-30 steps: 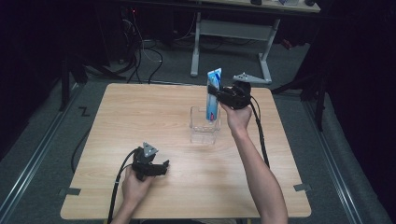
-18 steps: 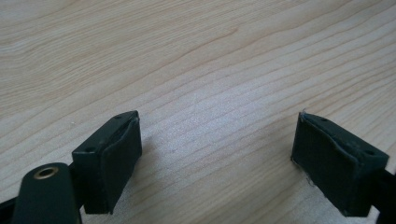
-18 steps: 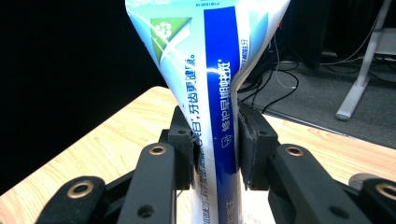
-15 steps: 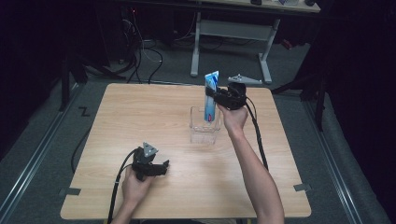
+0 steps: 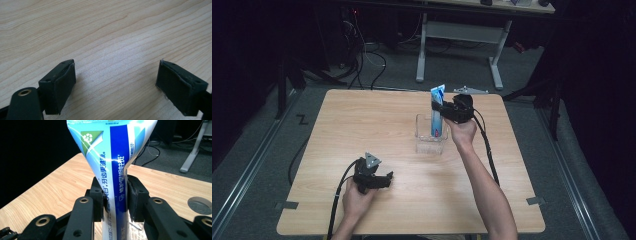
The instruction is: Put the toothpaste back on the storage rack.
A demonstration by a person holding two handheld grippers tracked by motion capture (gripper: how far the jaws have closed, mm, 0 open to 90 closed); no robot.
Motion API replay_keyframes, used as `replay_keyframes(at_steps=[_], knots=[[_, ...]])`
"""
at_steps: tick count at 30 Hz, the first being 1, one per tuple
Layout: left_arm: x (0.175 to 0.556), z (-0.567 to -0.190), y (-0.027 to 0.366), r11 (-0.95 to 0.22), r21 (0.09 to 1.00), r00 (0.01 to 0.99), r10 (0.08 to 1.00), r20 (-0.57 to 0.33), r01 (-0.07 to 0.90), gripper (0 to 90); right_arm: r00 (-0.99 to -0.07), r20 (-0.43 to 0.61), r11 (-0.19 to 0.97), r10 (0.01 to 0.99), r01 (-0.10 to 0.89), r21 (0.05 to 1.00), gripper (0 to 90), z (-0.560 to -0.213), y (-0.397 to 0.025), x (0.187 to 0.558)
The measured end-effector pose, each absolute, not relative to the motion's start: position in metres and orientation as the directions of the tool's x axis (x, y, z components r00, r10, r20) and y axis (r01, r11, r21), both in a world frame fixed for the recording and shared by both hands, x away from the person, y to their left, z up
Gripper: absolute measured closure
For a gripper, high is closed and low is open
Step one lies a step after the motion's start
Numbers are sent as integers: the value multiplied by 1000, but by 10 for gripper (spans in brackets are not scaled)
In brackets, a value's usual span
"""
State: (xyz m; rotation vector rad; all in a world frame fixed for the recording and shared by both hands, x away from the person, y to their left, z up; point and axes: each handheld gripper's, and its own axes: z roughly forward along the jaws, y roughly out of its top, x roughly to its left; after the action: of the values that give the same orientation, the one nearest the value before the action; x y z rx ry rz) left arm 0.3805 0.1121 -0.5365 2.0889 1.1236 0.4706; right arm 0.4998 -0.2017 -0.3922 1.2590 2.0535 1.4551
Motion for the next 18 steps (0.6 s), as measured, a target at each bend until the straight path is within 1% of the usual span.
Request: replay_keyframes(at_steps=[9, 18], knots=[[380, -537, 112, -371, 730, 555, 831, -15, 574, 161, -546, 234, 98, 804, 510, 855, 695, -406, -206, 498], [380, -537, 112, -369, 731, 555, 832, -16, 574, 161, -539, 252, 90, 804, 530, 843, 694, -419, -209, 495]])
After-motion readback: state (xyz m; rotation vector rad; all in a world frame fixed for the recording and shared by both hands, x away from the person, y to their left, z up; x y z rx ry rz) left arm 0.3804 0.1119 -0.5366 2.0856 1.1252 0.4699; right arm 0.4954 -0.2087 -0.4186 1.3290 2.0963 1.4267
